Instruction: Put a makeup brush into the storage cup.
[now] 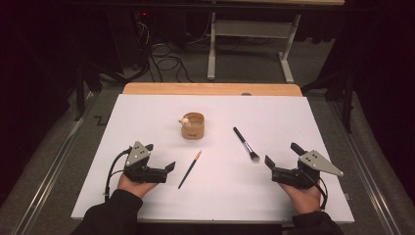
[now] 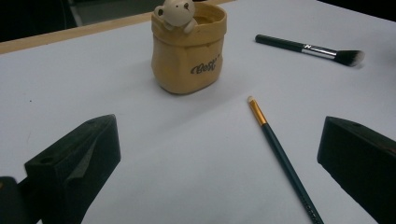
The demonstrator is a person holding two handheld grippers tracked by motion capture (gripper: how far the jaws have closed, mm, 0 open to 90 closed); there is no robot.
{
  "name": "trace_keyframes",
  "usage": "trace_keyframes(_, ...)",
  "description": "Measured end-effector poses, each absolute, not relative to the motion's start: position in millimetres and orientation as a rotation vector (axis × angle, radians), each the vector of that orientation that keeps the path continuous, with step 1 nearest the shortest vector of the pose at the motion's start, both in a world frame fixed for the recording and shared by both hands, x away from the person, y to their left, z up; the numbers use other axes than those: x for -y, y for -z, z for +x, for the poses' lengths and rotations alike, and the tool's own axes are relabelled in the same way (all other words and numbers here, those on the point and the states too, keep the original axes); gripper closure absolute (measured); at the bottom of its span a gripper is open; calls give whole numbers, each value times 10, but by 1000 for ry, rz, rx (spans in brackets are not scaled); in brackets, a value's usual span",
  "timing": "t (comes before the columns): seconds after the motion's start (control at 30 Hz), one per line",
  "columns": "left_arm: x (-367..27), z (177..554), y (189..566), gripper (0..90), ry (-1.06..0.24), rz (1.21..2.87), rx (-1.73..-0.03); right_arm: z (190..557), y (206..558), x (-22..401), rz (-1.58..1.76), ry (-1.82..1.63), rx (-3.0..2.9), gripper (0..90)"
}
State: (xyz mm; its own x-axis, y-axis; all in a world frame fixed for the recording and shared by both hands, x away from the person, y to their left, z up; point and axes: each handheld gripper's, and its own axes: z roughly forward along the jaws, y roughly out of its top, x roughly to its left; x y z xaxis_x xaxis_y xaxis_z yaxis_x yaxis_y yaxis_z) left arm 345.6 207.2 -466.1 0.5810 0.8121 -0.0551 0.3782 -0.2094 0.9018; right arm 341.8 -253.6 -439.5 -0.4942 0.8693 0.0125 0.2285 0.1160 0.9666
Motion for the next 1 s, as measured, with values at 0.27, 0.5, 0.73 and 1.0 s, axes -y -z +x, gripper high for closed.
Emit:
trace_keyframes(0.27,-2067,3468,4645,1,-568,1799,-977,3418,4412,2581,1073,-1396,-1800,5)
trace_keyframes(0.5,-2057,3491,4664,5,-548,1795,-989,3405,4414,2622,1081,-1377,-1778,5)
trace_keyframes(0.73,-2056,3487,4649,6,-535,1767,-975,3386,4419,2609,1069,-1346,-1785,5)
trace_keyframes(1.0,-2069,3541,4637,8,-526,1732,-1006,3374,4447,2687,1090,-1340,-1759,5)
